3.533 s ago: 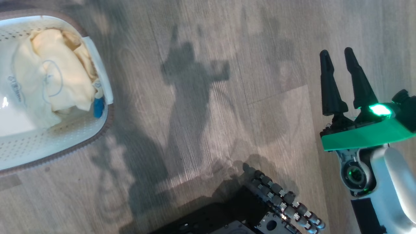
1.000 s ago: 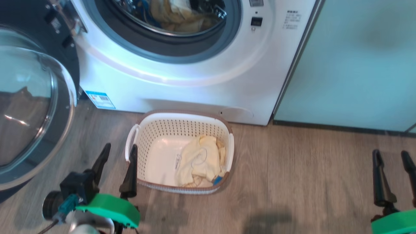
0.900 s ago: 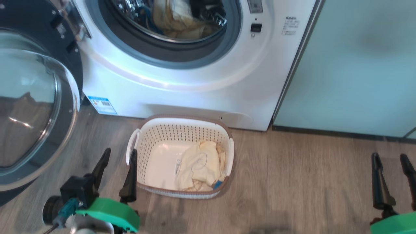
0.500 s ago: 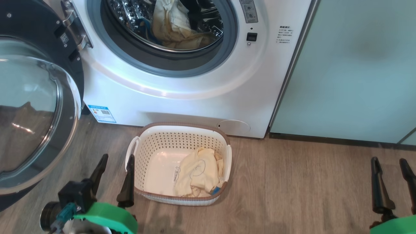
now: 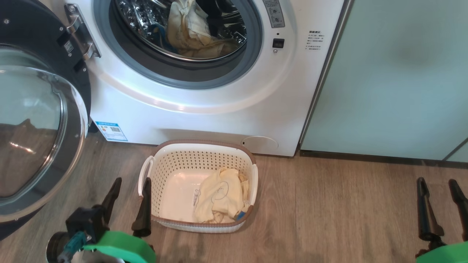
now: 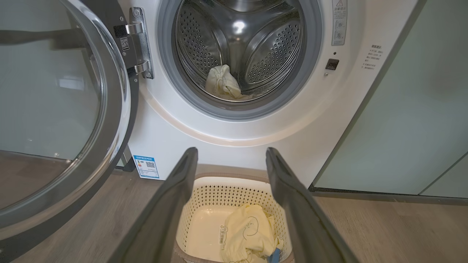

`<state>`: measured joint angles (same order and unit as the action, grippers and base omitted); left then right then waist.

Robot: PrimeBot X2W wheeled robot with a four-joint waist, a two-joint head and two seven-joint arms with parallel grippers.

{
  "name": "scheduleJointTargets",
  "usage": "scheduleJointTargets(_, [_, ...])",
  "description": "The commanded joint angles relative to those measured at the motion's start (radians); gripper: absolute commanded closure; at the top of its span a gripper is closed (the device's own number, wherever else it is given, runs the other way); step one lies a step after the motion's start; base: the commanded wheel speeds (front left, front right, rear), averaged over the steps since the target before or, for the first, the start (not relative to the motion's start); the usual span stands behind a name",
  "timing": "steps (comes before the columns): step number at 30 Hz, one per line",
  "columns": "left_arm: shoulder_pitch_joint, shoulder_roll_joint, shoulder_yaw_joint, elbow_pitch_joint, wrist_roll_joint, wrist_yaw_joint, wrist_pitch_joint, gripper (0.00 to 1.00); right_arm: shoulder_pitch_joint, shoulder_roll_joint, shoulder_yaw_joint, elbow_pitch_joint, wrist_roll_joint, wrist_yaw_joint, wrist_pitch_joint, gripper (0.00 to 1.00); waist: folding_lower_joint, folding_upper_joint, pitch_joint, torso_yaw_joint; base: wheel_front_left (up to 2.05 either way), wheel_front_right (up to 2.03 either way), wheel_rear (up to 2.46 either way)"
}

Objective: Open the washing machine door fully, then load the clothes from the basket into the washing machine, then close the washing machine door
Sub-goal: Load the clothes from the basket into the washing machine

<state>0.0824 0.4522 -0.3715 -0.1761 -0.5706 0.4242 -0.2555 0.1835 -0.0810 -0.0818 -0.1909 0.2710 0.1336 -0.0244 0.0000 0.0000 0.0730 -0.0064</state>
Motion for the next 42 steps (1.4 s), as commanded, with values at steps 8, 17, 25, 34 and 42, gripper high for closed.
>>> scheduleJointTargets(8, [-0.060, 0.003, 0.035, 0.001, 0.006, 0.024, -0.006, 0.00, -0.023, -0.012, 0.025, -0.040, -0.004, -0.003, 0.003, 0.00, 0.0000, 0.0000, 0.007, -0.010, 0.00, 0.00, 0.00])
scheduleJointTargets(17, [-0.136, -0.009, 0.021, 0.054, 0.001, -0.003, 0.002, 0.00, -0.053, -0.015, 0.047, -0.041, 0.008, -0.003, -0.006, 0.00, 0.0000, 0.0000, 0.063, -0.031, 0.00, 0.00, 0.00])
scheduleJointTargets(25, [-0.273, -0.032, 0.001, 0.177, -0.021, -0.073, 0.013, 0.00, -0.109, -0.020, 0.061, -0.028, 0.029, -0.003, -0.036, 0.00, 0.0000, 0.0000, 0.173, -0.063, 0.00, 0.00, 0.00])
scheduleJointTargets(34, [-0.483, -0.074, -0.035, 0.396, -0.037, -0.169, 0.038, 0.00, -0.210, -0.023, 0.094, 0.000, 0.059, -0.003, -0.090, 0.00, 0.0000, 0.0000, 0.358, -0.127, 0.00, 0.00, 0.00])
scheduleJointTargets(42, [-0.647, -0.106, -0.048, 0.642, -0.080, -0.280, 0.063, 0.00, -0.301, -0.033, 0.157, 0.061, 0.100, -0.003, -0.158, 0.00, 0.0000, 0.0000, 0.507, -0.212, 0.00, 0.00, 0.00])
